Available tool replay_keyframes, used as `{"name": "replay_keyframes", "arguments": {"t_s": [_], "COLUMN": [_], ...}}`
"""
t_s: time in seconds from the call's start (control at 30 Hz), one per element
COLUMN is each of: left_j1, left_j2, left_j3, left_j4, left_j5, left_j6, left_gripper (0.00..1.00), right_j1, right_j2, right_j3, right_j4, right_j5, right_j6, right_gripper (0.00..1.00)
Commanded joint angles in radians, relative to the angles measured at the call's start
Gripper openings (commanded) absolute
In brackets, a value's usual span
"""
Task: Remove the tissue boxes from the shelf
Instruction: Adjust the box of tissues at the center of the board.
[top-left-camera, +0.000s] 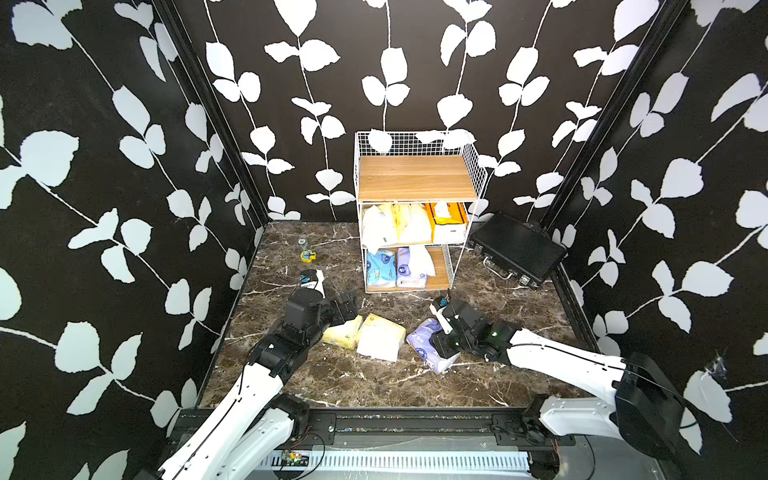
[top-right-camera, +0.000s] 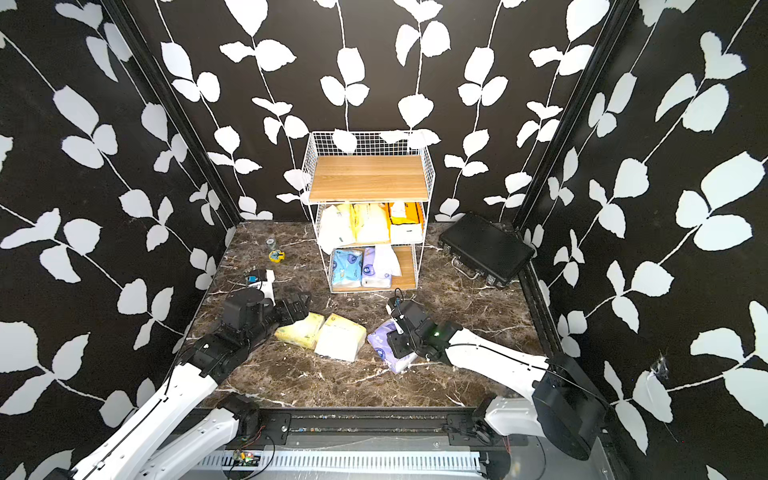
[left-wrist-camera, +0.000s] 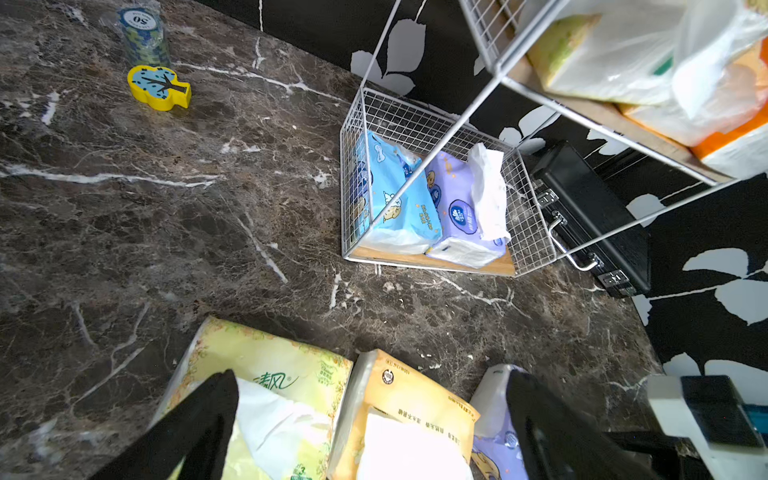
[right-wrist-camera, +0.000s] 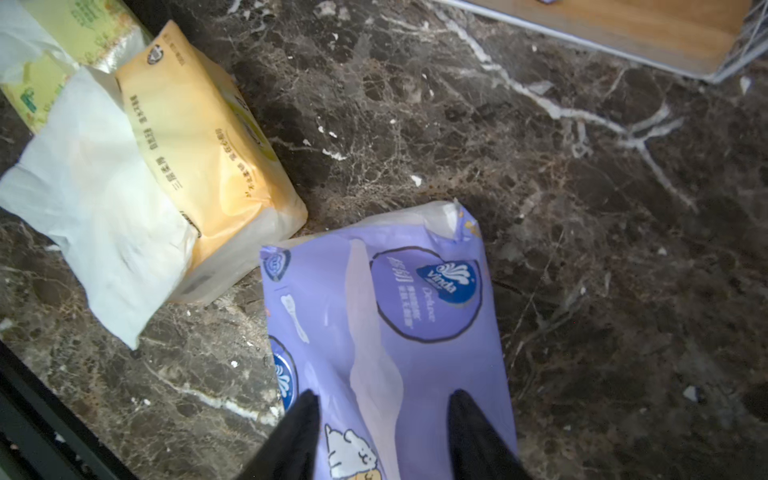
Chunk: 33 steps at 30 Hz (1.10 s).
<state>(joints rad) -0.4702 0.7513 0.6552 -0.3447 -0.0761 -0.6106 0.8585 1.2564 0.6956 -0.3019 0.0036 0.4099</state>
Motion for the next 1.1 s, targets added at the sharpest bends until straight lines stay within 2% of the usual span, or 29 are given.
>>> {"name": "replay_keyframes", "arguments": {"t_s": [0.0,0.13,0.23,0.33,0.47,0.5,0.63,0.73,0.87,1.07], "left_j1": [-0.004,-0.006,-0.005,-0.005,-0.006,-0.005,-0.005,-0.005,-0.005,-0.005], "left_j2": [0.0,0.027,0.027,0.016,-0.009,-0.008,0.001,0.001,-0.007,-0.022], "left_j3": [0.068,0.141,0.14,0.114,0.065,0.056,0.01,-0.015,-0.015,-0.023], "left_j4": [-0.059,-0.113,-0.091,-0.069,-0.023,-0.008,0.058,0.082,0.06,0.069], "left_j5": [-0.007,-0.014,-0.032,-0.042,-0.052,-0.047,-0.015,-0.011,-0.063,-0.064], "left_j6": [0.008,0.04,0.038,0.037,0.05,0.059,0.08,0.089,0.092,0.074], "left_gripper": [0.99,0.99,0.99,0.99,0.99,0.99,0.99,0.99,0.99,0.99], "right_j1": [0.007,-0.009,-0.044,-0.077,-0.096,-0.096,-0.09,-0.056,-0.008,0.001], "right_j2": [-0.084,-0.164,-0.164,-0.141,0.03,0.077,0.196,0.245,0.253,0.206], "right_j3": [-0.064,-0.048,0.008,0.04,0.161,0.192,0.203,0.208,0.193,0.124], "right_j4": [-0.008,-0.077,-0.133,-0.074,-0.069,-0.075,0.044,0.072,0.104,0.121], "right_j5": [0.099,0.181,0.169,0.092,-0.005,-0.033,-0.137,-0.17,-0.225,-0.278], "right_j6": [-0.026,-0.064,-0.077,-0.061,-0.059,-0.056,-0.024,-0.02,-0.029,-0.039], "right_gripper": [0.35,0.32,0.32,0.38,0.54,0.55,0.55,0.55,0.56,0.53]}}
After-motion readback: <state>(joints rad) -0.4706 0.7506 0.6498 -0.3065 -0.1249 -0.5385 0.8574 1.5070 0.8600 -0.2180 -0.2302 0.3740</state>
